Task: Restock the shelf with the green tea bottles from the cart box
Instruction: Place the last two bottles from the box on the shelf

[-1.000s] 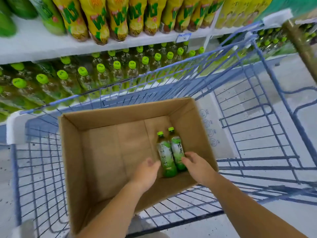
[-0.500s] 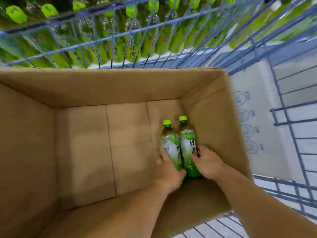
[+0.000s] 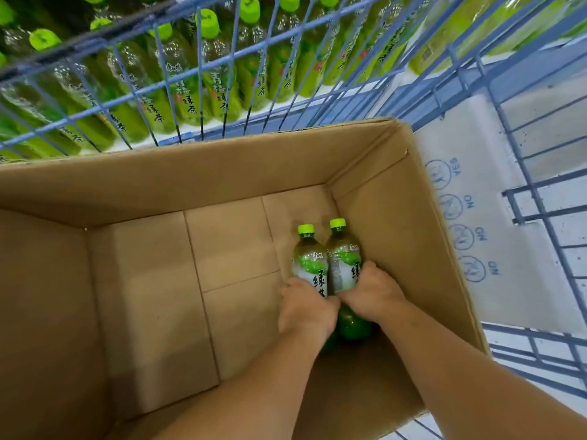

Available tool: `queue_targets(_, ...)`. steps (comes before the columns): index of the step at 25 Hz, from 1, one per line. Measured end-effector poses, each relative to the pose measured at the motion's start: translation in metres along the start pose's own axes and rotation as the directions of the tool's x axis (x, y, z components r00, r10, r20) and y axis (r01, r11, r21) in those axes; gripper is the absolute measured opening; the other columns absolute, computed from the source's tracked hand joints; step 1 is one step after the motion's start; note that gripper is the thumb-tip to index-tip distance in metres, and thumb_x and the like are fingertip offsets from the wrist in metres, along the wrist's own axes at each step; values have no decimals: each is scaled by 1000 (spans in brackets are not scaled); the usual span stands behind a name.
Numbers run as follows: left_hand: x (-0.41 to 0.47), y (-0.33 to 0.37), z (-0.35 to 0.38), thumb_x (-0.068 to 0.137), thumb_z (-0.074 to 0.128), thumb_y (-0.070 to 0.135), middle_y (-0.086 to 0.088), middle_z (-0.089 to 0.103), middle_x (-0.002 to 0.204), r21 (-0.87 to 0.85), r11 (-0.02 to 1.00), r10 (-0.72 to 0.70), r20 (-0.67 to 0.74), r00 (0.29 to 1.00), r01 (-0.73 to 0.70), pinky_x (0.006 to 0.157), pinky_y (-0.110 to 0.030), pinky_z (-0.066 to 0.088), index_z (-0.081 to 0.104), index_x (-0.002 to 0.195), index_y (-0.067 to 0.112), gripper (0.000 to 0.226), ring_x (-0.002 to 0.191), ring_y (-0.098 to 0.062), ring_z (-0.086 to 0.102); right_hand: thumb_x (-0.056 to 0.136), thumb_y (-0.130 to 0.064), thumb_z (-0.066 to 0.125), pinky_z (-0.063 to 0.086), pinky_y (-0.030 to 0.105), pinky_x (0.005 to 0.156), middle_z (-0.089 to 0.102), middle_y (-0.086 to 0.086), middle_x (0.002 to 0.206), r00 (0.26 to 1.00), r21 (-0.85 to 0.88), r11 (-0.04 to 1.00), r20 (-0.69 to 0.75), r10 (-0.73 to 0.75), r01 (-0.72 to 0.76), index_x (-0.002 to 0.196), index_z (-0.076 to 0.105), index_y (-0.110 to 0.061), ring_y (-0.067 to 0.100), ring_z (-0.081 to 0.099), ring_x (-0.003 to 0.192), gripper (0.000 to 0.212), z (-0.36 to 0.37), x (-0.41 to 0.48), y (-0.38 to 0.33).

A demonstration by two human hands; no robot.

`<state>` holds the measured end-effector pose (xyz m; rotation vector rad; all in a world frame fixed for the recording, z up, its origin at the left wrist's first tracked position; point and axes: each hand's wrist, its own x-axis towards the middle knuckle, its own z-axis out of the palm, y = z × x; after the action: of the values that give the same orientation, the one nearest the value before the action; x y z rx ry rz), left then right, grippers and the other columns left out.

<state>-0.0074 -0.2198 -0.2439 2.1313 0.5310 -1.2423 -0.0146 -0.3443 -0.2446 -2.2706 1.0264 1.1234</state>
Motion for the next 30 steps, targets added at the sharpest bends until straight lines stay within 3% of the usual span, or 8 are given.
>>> queue_targets(4,12,-9,-10,54,81,42,-3,67,103,-83,996,-25,53,998,29,72,-34,60,56,114,21,68,87,-23,68,57,-35,80,57,35,85,72,0,103,993,152,988,114,13,-31,105,70,-22,19,68,92,50,6,0,-7)
queue_targets(7,12,-23,-22,69,81,30,1,67,98,-67,998,23,92,995,-17,43,-17,44,59,115,21,52,77,-13,63,45,-40,81,57,37,88,71,0,105,993,254,966,113,28,-56,110,66,-22,19,68,94,68,17,1,-8)
queue_targets(8,12,-29,-27,71,80,27,1,68,96,-58,998,43,97,994,-37,40,-17,42,60,113,21,47,74,-12,63,46,-40,82,56,36,87,69,1,107,995,281,957,94,44,-69,112,62,-20,21,67,96,72,16,-3,-9)
queue_targets(11,6,-42,-49,74,78,26,1,69,85,-50,995,94,100,991,-89,51,-19,46,64,101,20,31,70,-12,66,64,-27,85,52,35,85,61,5,109,996,355,930,38,86,-94,115,50,-15,27,62,102,63,7,-23,-11)
queue_targets(15,-28,-45,-90,72,77,29,-1,69,89,-52,987,152,43,987,-150,66,-26,51,62,98,19,32,78,-16,65,64,-26,83,55,46,89,63,8,105,999,459,888,-20,31,-19,113,50,-12,29,63,99,61,-14,-70,-14)
queue_targets(19,-93,-34,-143,71,77,32,2,70,86,-47,975,218,23,976,-217,80,-35,57,60,85,21,24,82,-19,68,73,-26,80,55,41,85,62,5,103,996,593,804,-92,10,47,114,51,-14,23,63,95,52,-42,-148,-26)
queue_targets(25,-196,-22,-237,70,78,40,9,71,90,-29,929,371,22,928,-370,66,-28,50,64,94,26,31,79,-7,65,78,-26,79,56,41,81,64,5,102,980,681,715,-198,-24,155,108,52,-17,18,64,90,41,-70,-273,-61)
queue_targets(30,-263,-24,-312,69,81,37,11,67,93,-42,864,500,-43,865,-502,71,-32,52,58,98,30,38,82,-7,65,80,-26,76,55,39,76,63,2,101,943,649,697,-307,-127,305,113,51,-19,18,63,90,42,-90,-358,-106)
